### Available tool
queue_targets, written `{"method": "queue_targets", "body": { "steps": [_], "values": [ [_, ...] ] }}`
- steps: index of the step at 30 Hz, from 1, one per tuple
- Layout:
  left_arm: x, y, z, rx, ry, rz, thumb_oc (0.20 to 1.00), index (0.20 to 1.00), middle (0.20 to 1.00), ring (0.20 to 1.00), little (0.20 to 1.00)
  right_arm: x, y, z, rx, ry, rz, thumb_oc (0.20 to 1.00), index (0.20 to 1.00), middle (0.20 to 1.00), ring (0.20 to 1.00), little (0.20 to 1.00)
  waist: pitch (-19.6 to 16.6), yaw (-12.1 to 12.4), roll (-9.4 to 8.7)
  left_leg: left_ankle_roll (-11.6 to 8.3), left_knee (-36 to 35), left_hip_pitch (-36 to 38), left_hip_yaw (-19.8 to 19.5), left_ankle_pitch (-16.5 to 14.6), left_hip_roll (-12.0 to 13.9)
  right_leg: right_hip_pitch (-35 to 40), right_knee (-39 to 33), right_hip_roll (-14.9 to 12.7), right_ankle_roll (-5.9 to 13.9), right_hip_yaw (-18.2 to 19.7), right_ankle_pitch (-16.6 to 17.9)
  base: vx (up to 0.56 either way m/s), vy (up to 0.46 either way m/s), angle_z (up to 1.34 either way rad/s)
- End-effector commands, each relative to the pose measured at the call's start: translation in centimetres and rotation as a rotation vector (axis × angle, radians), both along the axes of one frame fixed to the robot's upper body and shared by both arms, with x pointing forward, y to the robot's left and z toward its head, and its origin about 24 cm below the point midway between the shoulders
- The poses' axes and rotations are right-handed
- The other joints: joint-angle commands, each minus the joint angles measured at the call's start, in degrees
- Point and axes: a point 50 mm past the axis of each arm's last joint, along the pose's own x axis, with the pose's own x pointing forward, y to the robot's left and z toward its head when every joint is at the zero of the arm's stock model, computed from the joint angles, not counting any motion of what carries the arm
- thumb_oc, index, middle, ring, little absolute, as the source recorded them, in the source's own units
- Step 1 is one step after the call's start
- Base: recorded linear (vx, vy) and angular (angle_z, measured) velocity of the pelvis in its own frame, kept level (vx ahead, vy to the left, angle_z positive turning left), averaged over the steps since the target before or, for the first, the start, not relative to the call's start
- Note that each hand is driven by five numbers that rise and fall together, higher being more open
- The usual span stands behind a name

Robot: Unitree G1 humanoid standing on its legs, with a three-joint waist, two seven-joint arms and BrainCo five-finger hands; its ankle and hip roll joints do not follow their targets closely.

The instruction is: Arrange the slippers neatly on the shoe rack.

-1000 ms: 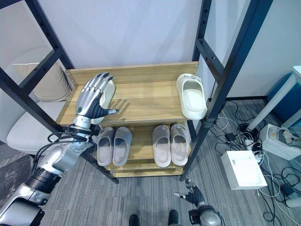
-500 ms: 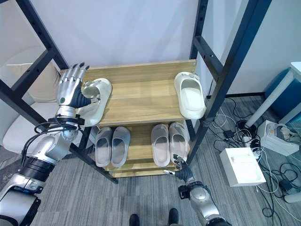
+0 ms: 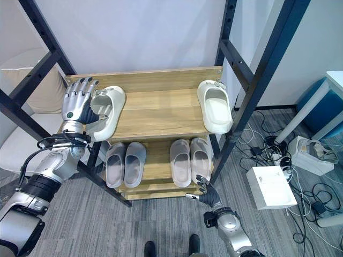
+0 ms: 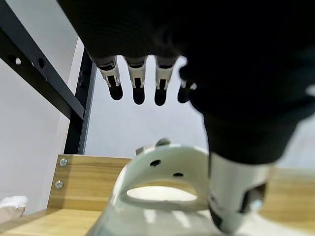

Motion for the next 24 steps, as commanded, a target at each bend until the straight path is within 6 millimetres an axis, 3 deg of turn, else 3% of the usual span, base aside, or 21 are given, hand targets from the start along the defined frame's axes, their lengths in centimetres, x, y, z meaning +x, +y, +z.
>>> {"method": "queue_targets", "body": {
  "steps": [1, 13, 24],
  "values": [
    [1.2, 2.4, 4.7, 0.082, -0.112, 0.111, 1.000, 1.000, 1.000, 1.000, 1.000, 2.2, 1.8, 3.2, 0.067, -0.173, 0.061, 1.000, 1.000, 1.000, 1.000, 1.000, 1.58, -0.53, -1.43, -0.54, -0.14, 3.56, 0.70, -5.70, -2.04, 5.53, 0.07, -1.39, 4.68, -0.85, -6.75, -0.01, 0.024, -0.05],
    [3.0, 3.0, 6.9, 0.203, -0.064, 0.196, 1.000, 1.000, 1.000, 1.000, 1.000, 1.2, 0.5, 3.2, 0.076, -0.164, 0.046, 1.000, 1.000, 1.000, 1.000, 1.000, 2.76, -2.78, -0.98, -0.21, -0.14, 2.20, 2.02, -5.71, -2.17, 3.25, 0.16, -1.47, 5.21, 0.44, -5.83, -0.01, 0.015, -0.05],
    [3.5, 2.8, 10.0, 0.167, -0.126, 0.214, 1.000, 1.000, 1.000, 1.000, 1.000, 0.8, 0.2, 3.3, 0.092, -0.165, 0.047, 1.000, 1.000, 1.000, 1.000, 1.000, 3.52, -3.52, -0.93, 0.18, -0.14, -0.04, 2.67, -5.37, -2.36, 0.22, 0.54, -1.50, 5.53, 1.58, -5.05, 0.00, 0.004, -0.02]
  ]
}}
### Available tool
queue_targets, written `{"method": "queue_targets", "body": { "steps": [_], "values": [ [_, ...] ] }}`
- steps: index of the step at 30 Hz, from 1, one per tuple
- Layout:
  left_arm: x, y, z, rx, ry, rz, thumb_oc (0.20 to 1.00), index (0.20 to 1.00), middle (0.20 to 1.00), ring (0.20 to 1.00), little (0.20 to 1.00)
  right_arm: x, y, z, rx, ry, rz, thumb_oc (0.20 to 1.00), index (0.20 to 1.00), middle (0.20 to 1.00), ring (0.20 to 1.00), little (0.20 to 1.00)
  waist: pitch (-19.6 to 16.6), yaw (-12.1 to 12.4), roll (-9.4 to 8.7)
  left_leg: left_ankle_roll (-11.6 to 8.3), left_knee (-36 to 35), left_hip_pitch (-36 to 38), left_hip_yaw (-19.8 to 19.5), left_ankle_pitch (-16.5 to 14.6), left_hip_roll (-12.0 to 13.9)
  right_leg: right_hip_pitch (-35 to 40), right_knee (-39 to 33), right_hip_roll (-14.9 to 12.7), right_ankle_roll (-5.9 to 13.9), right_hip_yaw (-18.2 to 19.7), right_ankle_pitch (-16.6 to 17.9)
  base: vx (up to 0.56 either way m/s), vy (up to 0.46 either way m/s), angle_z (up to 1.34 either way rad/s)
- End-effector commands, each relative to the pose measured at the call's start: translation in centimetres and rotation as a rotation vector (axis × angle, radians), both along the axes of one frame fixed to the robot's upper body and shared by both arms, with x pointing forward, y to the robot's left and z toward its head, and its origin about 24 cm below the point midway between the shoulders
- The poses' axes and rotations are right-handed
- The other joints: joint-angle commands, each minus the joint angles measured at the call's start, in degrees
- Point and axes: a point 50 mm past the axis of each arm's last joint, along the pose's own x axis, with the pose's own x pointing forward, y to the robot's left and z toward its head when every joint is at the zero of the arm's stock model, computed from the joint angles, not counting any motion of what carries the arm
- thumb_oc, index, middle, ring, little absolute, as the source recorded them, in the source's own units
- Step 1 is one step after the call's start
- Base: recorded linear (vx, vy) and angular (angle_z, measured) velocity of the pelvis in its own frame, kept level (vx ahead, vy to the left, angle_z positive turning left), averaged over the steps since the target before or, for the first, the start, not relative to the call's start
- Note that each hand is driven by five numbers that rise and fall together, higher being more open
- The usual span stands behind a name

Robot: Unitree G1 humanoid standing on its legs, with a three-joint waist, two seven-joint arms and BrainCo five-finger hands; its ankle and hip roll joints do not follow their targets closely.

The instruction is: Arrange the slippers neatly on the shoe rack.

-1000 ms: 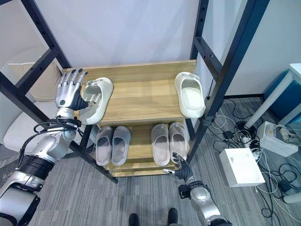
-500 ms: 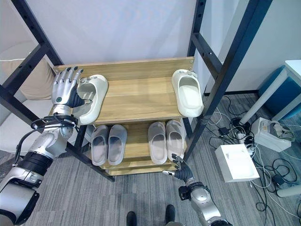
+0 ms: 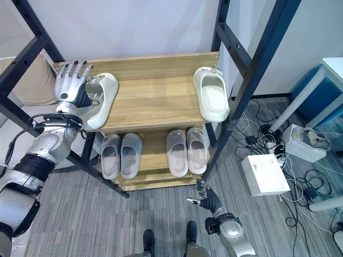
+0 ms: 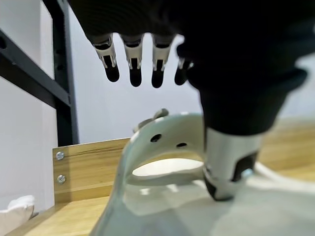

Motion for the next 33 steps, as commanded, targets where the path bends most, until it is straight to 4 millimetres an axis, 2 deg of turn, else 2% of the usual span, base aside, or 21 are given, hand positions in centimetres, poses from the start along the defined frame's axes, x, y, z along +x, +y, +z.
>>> {"method": "queue_targets", "body": {
  "steps": [1, 6, 12, 21, 33],
  "values": [
    [0.9, 1.9, 5.7, -0.052, -0.145, 0.117, 1.000, 1.000, 1.000, 1.000, 1.000, 2.3, 0.5, 3.3, 0.040, -0.178, 0.037, 1.000, 1.000, 1.000, 1.000, 1.000, 2.15, -2.86, -0.03, 0.86, -0.03, 5.19, 0.69, -5.53, -2.11, 6.66, 0.57, -0.87, 5.33, -0.03, -5.30, 0.00, 0.013, -0.06],
    [0.1, 1.9, 6.8, -0.216, -0.301, 0.077, 1.000, 1.000, 1.000, 1.000, 1.000, 2.1, 0.9, 3.3, 0.046, -0.179, 0.055, 1.000, 1.000, 1.000, 1.000, 1.000, 2.20, -2.75, 0.18, 0.84, -0.03, 4.92, 0.64, -5.58, -2.22, 6.35, 0.55, -1.00, 5.19, -0.15, -5.38, 0.00, 0.006, -0.06],
    [-0.7, 2.4, 7.7, -0.269, -0.397, 0.064, 1.000, 1.000, 1.000, 1.000, 1.000, 1.8, 0.9, 3.3, 0.043, -0.178, 0.066, 1.000, 1.000, 1.000, 1.000, 1.000, 2.26, -2.91, 0.56, 0.77, -0.03, 4.95, 0.86, -5.77, -2.32, 6.31, 0.50, -1.10, 5.20, -0.18, -5.35, 0.00, 0.001, 0.01],
    [-0.4, 2.5, 7.8, -0.203, -0.353, 0.093, 1.000, 1.000, 1.000, 1.000, 1.000, 1.7, 0.6, 3.2, 0.044, -0.172, 0.057, 1.000, 1.000, 1.000, 1.000, 1.000, 2.40, -3.39, 1.03, 0.82, -0.03, 5.12, 1.17, -5.89, -2.31, 6.06, 0.47, -1.08, 5.28, 0.28, -5.29, 0.00, 0.000, 0.00],
    [0.5, 3.2, 9.9, -0.068, -0.277, 0.173, 1.000, 1.000, 1.000, 1.000, 1.000, 1.9, -0.3, 3.8, 0.057, -0.189, 0.034, 1.000, 1.000, 1.000, 1.000, 1.000, 3.60, -4.31, 1.32, 1.09, -0.03, 3.63, 2.29, -5.64, -2.40, 3.59, 0.74, -1.05, 5.64, 1.62, -4.37, -0.01, 0.006, -0.05]
  ]
}}
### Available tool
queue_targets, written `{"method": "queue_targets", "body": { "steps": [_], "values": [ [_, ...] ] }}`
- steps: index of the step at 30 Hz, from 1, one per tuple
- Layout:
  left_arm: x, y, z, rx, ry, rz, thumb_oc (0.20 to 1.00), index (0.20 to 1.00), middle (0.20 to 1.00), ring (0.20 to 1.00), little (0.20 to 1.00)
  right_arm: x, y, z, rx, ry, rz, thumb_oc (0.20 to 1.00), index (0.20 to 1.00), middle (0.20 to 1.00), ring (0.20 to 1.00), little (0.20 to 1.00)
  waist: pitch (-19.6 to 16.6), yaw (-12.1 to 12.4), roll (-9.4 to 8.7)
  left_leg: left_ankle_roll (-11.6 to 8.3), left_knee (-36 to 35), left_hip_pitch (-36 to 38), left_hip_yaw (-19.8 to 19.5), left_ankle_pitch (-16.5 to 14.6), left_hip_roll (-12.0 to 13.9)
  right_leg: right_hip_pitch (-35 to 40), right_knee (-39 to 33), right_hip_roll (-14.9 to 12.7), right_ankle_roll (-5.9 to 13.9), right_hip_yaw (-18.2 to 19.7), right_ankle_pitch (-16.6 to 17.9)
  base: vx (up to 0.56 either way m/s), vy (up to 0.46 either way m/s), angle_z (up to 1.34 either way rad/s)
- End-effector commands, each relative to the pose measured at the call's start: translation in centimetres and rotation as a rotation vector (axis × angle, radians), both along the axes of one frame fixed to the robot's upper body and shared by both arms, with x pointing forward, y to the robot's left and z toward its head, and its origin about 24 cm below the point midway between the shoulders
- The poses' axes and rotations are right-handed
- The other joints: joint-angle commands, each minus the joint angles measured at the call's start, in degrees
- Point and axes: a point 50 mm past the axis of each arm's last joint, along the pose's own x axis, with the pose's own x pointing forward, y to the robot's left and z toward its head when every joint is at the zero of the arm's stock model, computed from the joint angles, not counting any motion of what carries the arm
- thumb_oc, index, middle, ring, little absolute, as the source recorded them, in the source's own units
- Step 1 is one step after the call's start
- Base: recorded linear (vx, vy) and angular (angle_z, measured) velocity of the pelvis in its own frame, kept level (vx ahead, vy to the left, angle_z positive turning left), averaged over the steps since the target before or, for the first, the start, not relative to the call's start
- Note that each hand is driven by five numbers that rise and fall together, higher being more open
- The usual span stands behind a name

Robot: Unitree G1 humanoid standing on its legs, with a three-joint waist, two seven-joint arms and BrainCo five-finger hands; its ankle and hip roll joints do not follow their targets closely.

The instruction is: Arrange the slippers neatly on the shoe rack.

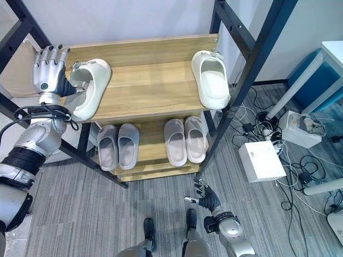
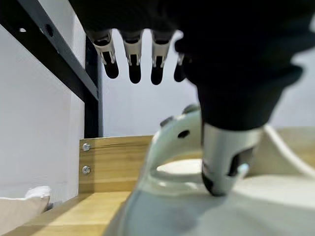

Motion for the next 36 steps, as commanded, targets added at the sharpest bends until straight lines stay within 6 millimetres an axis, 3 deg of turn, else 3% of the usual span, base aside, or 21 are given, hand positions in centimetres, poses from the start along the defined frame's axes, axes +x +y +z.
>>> {"method": "queue_targets", "body": {
  "steps": [1, 19, 36],
  "values": [
    [0.6, 0.4, 7.1, 0.011, -0.175, 0.083, 1.000, 1.000, 1.000, 1.000, 1.000, 1.9, -0.8, 3.2, 0.026, -0.164, 0.009, 1.000, 1.000, 1.000, 1.000, 1.000, 1.56, -4.07, 1.87, 1.14, -0.01, 6.85, -0.59, -5.51, -1.83, 7.63, 0.74, 0.19, 3.01, 0.45, -3.81, 0.00, 0.000, 0.00],
    [-1.2, -1.5, 10.9, -0.050, -0.377, -0.058, 1.000, 1.000, 1.000, 1.000, 1.000, 1.6, -0.5, 2.7, 0.036, -0.143, 0.015, 1.000, 1.000, 1.000, 1.000, 1.000, 1.31, -2.87, 2.92, 0.90, -0.01, 7.12, -1.82, -5.67, -2.02, 8.49, 0.37, 0.05, 2.76, -0.60, -4.47, 0.01, -0.003, -0.02],
    [-1.5, -0.6, 10.3, -0.052, -0.365, -0.036, 1.000, 1.000, 1.000, 1.000, 1.000, 1.1, -1.0, 2.1, 0.039, -0.111, 0.006, 1.000, 1.000, 1.000, 1.000, 1.000, 0.95, -2.74, 3.66, 0.84, -0.01, 7.95, -1.95, -5.90, -1.91, 9.63, 0.12, 0.09, 2.63, -0.81, -4.87, 0.00, -0.001, 0.00]
  ]
}}
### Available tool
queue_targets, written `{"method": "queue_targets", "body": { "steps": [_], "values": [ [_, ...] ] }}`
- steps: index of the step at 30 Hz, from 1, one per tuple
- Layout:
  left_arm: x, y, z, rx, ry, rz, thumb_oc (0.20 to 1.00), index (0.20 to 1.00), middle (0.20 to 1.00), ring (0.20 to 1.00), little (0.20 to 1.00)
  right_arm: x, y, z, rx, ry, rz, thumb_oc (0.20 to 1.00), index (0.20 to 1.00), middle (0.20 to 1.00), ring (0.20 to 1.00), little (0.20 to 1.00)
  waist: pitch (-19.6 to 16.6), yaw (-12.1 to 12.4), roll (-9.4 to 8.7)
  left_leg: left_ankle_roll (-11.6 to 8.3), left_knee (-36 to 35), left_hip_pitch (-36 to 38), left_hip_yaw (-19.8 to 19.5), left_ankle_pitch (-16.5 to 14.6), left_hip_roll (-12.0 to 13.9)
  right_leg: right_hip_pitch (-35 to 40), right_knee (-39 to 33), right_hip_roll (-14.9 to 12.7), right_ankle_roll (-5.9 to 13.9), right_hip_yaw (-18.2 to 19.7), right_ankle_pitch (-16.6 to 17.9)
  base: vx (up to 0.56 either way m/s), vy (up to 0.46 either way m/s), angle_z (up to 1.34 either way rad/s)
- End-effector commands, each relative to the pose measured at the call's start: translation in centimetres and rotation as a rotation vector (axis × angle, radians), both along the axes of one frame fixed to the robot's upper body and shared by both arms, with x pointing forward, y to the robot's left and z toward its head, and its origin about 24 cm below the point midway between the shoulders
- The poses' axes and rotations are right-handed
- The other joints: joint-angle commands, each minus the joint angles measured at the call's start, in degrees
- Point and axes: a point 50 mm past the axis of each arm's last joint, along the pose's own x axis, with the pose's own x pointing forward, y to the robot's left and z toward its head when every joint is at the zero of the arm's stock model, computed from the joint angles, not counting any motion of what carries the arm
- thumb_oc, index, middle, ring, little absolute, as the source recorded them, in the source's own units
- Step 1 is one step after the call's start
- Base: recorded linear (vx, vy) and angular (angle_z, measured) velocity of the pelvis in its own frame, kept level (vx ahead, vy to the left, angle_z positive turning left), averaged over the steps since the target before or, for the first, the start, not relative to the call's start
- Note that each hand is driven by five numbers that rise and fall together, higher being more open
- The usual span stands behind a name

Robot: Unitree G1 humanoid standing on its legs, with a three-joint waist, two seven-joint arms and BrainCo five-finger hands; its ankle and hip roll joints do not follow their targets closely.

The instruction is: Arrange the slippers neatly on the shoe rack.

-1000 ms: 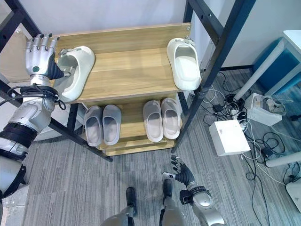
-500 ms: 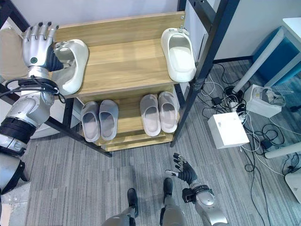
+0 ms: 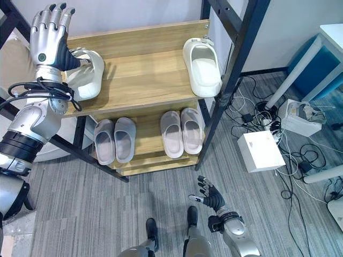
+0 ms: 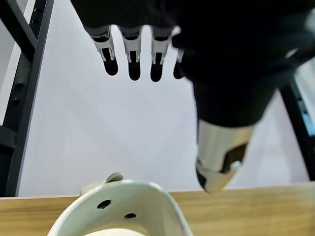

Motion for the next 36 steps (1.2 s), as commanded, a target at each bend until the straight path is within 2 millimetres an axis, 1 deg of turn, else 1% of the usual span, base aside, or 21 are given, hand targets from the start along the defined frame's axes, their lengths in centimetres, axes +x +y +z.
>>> {"method": "queue_targets", "body": {
  "steps": [1, 6, 12, 13, 15, 20, 22, 26, 29, 32, 36],
  "values": [
    [-0.6, 3.4, 4.8, -0.074, -0.155, 0.147, 1.000, 1.000, 1.000, 1.000, 1.000, 1.3, 0.3, 2.1, 0.017, -0.108, 0.030, 1.000, 1.000, 1.000, 1.000, 1.000, 0.03, -2.22, 2.01, 0.10, 0.08, 5.02, -2.31, -6.51, -1.83, 7.70, 0.16, -0.66, 5.40, -0.98, -8.24, 0.00, 0.000, 0.00],
    [-0.3, 3.6, 4.0, -0.055, -0.113, 0.161, 1.000, 1.000, 1.000, 1.000, 1.000, 1.2, 0.3, 1.9, 0.021, -0.102, 0.026, 1.000, 1.000, 1.000, 1.000, 1.000, 0.00, -2.16, 2.02, 0.10, 0.08, 5.07, -2.48, -6.53, -1.89, 7.90, 0.10, -0.63, 5.34, -1.09, -8.39, 0.00, 0.000, 0.00],
    [0.1, 3.3, 1.9, -0.012, -0.024, 0.155, 1.000, 1.000, 1.000, 1.000, 1.000, 1.3, 0.2, 1.9, 0.026, -0.101, 0.015, 1.000, 1.000, 1.000, 1.000, 1.000, -0.06, -1.74, 1.82, 0.10, 0.08, 5.24, -3.09, -6.41, -1.90, 8.39, 0.09, -0.58, 5.09, -1.54, -8.75, 0.00, -0.001, 0.01],
    [0.1, 3.3, 1.9, -0.012, -0.024, 0.155, 1.000, 1.000, 1.000, 1.000, 1.000, 1.3, 0.2, 1.9, 0.026, -0.101, 0.015, 1.000, 1.000, 1.000, 1.000, 1.000, -0.06, -1.75, 1.82, 0.10, 0.08, 5.25, -3.10, -6.41, -1.90, 8.40, 0.09, -0.58, 5.09, -1.55, -8.75, 0.00, 0.000, 0.00],
    [0.4, 3.4, 0.9, -0.011, 0.038, 0.160, 1.000, 1.000, 1.000, 1.000, 1.000, 1.4, 0.3, 1.7, 0.026, -0.094, 0.014, 1.000, 1.000, 1.000, 1.000, 1.000, -0.08, -1.59, 1.78, 0.09, 0.08, 5.36, -3.22, -6.40, -1.83, 8.64, 0.09, -0.58, 5.05, -1.66, -8.83, 0.00, 0.000, 0.00],
    [0.9, 3.9, -0.8, -0.032, 0.114, 0.173, 1.000, 1.000, 1.000, 1.000, 1.000, 1.4, 0.4, 1.7, 0.028, -0.091, 0.014, 1.000, 1.000, 1.000, 1.000, 1.000, -0.07, -1.46, 1.75, 0.05, 0.08, 5.68, -3.35, -6.34, -1.76, 9.03, 0.09, -0.64, 5.00, -1.89, -8.92, 0.00, 0.000, 0.00],
    [0.9, 4.1, -1.1, -0.048, 0.125, 0.174, 1.000, 1.000, 1.000, 1.000, 1.000, 1.2, 0.3, 1.6, 0.028, -0.085, 0.012, 1.000, 1.000, 1.000, 1.000, 1.000, -0.12, -1.35, 1.78, 0.04, 0.08, 5.79, -3.46, -6.31, -1.70, 9.26, 0.09, -0.64, 4.96, -2.04, -9.04, 0.00, 0.000, 0.00],
    [0.7, 4.4, -1.1, -0.088, 0.108, 0.169, 1.000, 1.000, 1.000, 1.000, 1.000, 1.0, 0.3, 1.4, 0.033, -0.074, 0.012, 1.000, 1.000, 1.000, 1.000, 1.000, -0.21, -1.24, 1.81, 0.03, 0.08, 6.02, -3.66, -6.23, -1.74, 9.61, 0.09, -0.58, 4.85, -2.13, -9.17, 0.00, -0.009, 0.03],
    [0.3, 4.4, -0.6, -0.141, 0.052, 0.141, 1.000, 1.000, 1.000, 1.000, 1.000, 0.8, 0.2, 1.2, 0.035, -0.064, 0.003, 1.000, 1.000, 1.000, 1.000, 1.000, -0.55, -0.99, 1.93, 0.00, 0.08, 6.08, -3.90, -6.23, -1.75, 9.81, 0.09, -0.64, 4.77, -2.33, -9.29, 0.00, -0.002, 0.02],
    [0.1, 4.3, -0.6, -0.164, 0.029, 0.129, 1.000, 1.000, 1.000, 1.000, 1.000, 0.8, 0.2, 1.0, 0.038, -0.055, 0.002, 1.000, 1.000, 1.000, 1.000, 1.000, -0.73, -0.88, 2.03, -0.04, 0.08, 6.19, -3.98, -6.24, -1.80, 9.99, 0.09, -0.62, 4.70, -2.48, -9.37, 0.00, 0.000, 0.00],
    [-0.1, 4.0, -0.1, -0.149, -0.004, 0.121, 1.000, 1.000, 1.000, 1.000, 1.000, 0.9, 0.3, 1.1, 0.039, -0.061, 0.008, 1.000, 1.000, 1.000, 1.000, 1.000, -0.96, -0.78, 2.12, -0.14, 0.08, 6.38, -4.23, -6.21, -1.85, 10.20, 0.09, -0.53, 4.66, -2.56, -9.46, 0.00, -0.005, 0.02]
  ]
}}
